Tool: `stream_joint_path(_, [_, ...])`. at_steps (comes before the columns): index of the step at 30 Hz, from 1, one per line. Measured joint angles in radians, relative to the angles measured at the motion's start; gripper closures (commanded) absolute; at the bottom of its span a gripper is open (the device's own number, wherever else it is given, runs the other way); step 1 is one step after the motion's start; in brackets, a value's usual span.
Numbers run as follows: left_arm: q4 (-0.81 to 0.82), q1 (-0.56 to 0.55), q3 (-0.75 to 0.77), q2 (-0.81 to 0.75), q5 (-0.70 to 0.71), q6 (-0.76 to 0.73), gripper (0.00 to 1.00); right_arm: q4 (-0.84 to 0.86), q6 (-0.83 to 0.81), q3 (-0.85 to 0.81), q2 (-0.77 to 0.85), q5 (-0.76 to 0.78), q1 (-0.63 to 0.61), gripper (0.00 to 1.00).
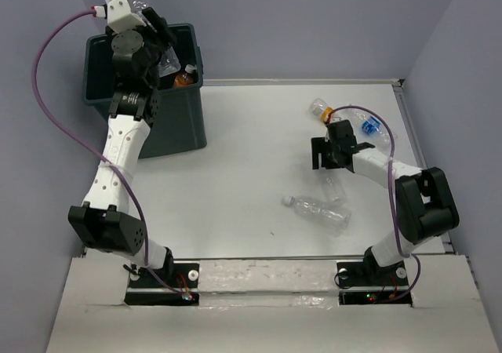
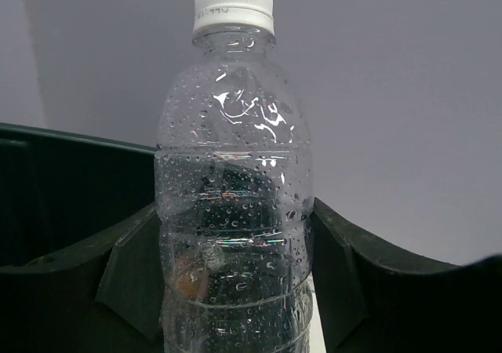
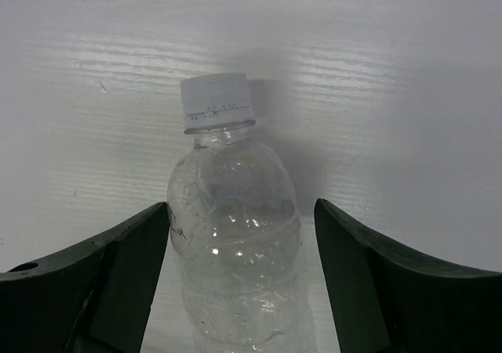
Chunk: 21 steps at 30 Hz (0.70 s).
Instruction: Put the plastic bottles in the bin
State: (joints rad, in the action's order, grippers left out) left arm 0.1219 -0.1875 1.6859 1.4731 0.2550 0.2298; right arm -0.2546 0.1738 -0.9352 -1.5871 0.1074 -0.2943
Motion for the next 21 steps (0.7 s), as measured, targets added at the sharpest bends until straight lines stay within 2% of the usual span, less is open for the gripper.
stream_joint_path(3, [0.000, 0.055, 0.034, 0.061, 0.032, -0.002, 0.22, 0.000, -0.004, -0.004, -0.011, 0.010, 0.000, 0.37])
stream_joint_path(4, [0.001, 0.069, 0.043, 0.080, 0.043, -0.002, 0.17, 0.000, -0.006, -0.005, -0.013, 0.014, 0.000, 0.41])
stream_joint_path(5, [0.001, 0.081, 0.050, 0.102, 0.053, -0.003, 0.06, 0.001, -0.010, -0.005, -0.014, 0.018, 0.000, 0.46])
stream_joint_path(6, [0.001, 0.094, 0.053, 0.121, 0.060, -0.002, 0.02, 0.001, -0.010, -0.005, -0.013, 0.022, 0.000, 0.48])
stream_joint_path(10, [-0.008, 0.145, 0.065, 0.197, 0.073, 0.023, 0.01, 0.003, -0.015, -0.005, -0.007, 0.044, 0.000, 0.51])
stream_joint_path(14, [-0.022, 0.166, 0.056, 0.208, 0.048, 0.052, 0.01, 0.018, -0.017, -0.005, 0.041, 0.061, 0.000, 0.57])
stream_joint_path(18, [-0.010, 0.161, 0.039, 0.135, -0.023, 0.080, 0.01, 0.049, -0.022, -0.005, 0.133, 0.067, 0.000, 0.58])
stream_joint_path(21, [0.015, 0.138, 0.002, 0.008, -0.086, 0.103, 0.01, 0.054, -0.024, -0.026, 0.202, 0.060, 0.000, 0.59])
